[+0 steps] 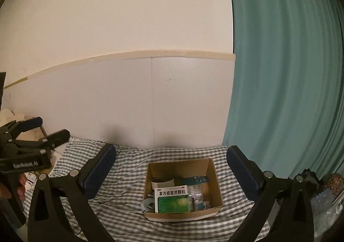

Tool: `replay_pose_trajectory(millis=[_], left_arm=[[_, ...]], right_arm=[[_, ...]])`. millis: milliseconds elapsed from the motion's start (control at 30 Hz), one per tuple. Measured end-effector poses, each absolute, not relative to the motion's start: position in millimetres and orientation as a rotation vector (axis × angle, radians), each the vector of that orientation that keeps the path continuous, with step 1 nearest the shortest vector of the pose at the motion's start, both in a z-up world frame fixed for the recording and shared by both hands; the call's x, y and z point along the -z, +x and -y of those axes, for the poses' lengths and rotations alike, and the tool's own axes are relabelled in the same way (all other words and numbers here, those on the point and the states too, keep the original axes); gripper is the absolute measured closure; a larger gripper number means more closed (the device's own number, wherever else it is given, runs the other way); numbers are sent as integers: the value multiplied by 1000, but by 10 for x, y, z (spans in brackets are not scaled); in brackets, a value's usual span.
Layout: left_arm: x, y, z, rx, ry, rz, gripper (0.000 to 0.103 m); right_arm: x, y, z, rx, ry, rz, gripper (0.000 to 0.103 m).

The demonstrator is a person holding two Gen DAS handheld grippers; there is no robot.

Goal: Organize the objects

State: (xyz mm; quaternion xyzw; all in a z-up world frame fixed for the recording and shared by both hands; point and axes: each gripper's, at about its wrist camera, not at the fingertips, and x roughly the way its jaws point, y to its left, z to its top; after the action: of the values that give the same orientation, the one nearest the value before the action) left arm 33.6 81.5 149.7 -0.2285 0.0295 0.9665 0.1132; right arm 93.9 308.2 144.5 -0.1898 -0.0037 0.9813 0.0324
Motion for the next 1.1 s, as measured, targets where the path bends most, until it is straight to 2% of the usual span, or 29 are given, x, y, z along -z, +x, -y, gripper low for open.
replay_pose_trajectory(millis=[100, 300, 433, 600, 800, 1100], left_arm=[[-1418, 473, -686, -2862, -636, -51, 0], [-1105, 652, -483, -2965, -599, -38, 0], [-771, 618, -455, -2988, -584, -108, 0], [-518, 539, -396, -2970, -613, -40, 0], [-465, 515, -419, -2975, -630, -63, 0], [-368, 457, -387, -2963, -693, -30, 0]], right_arm=[[-1334, 1067, -2983, -2968, -582, 62, 0], [-937, 1082, -2949, -2980, -630, 13, 0], [-694, 1035, -2887, -2961, -596, 59, 0], [-381, 936, -2816, -2925, -514, 177, 0], [-172, 806, -2856, -2948, -619, 102, 0], [-149, 770, -2894, -2945, -647, 69, 0]])
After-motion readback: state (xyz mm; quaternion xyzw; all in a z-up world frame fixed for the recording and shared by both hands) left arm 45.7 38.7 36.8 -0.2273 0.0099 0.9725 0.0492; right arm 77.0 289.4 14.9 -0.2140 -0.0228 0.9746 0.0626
